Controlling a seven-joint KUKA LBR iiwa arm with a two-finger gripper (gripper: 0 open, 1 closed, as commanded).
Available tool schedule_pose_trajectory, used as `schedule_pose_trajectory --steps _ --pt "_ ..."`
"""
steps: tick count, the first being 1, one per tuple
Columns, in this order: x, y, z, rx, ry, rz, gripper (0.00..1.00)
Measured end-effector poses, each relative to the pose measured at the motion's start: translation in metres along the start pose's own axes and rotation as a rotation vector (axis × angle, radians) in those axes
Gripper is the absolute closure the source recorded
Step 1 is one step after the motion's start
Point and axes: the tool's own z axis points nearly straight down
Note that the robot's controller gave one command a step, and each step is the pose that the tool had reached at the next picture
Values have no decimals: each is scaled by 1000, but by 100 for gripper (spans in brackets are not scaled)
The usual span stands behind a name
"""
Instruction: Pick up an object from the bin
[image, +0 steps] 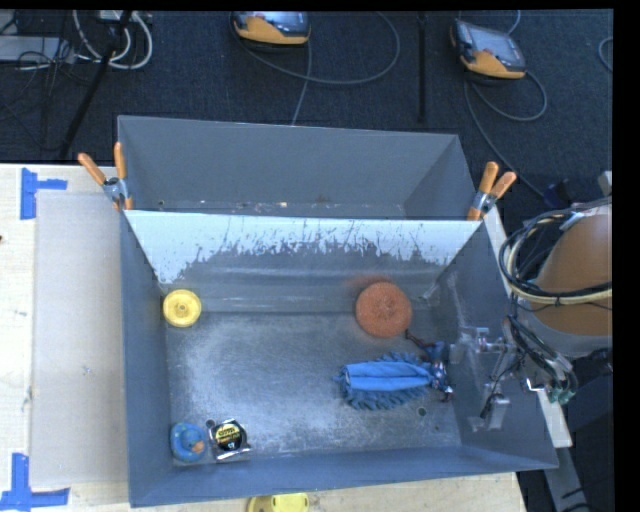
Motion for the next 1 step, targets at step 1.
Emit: schedule_pose_trajectory --steps 1 --pt "0 0 -1 0 0 -1 0"
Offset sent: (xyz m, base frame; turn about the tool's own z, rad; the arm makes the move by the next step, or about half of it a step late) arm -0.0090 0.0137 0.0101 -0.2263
